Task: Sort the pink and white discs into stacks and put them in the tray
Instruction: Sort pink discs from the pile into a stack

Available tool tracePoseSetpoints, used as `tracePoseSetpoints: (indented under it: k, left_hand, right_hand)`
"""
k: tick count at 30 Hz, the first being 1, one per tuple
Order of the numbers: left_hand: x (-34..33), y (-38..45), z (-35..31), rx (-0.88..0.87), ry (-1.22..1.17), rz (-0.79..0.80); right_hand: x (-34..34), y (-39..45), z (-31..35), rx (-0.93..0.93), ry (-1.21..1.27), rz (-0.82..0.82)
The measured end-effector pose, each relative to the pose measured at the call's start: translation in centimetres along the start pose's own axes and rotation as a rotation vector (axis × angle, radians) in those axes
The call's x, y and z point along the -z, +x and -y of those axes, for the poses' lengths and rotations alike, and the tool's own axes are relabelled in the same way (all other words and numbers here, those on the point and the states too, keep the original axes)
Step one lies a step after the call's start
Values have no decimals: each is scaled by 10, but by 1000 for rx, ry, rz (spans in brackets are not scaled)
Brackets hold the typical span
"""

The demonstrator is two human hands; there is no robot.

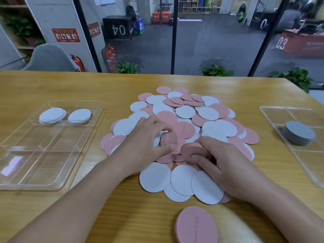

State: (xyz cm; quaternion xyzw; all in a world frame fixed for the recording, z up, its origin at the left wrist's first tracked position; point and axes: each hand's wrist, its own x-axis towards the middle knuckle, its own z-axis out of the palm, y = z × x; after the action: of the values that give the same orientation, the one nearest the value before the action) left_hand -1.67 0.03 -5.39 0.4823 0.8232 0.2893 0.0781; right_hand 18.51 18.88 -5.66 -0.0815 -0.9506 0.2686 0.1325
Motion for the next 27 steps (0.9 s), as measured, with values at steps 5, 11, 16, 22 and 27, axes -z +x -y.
tracePoseSetpoints:
  k: [5, 11, 16, 22, 27]
  left_hand:
    - [3, -2, -7, 20, -167, -75]
    - [6, 0, -5, -34, -309, -145]
    - [2, -1, -7, -82, -400, -61]
    - [-13, -3, -14, -110, -415, 7]
    - [-18, 5, -1, -153, -11, -12]
  right_hand:
    - [0, 0, 0, -16, 7, 5]
    - [0, 1, -1, -12, 12, 6]
    - [2, 1, -1, -62, 66, -13]
    - [0, 0, -1, -34, 37, 2]
    - [1, 0, -1, -19, 32, 5]
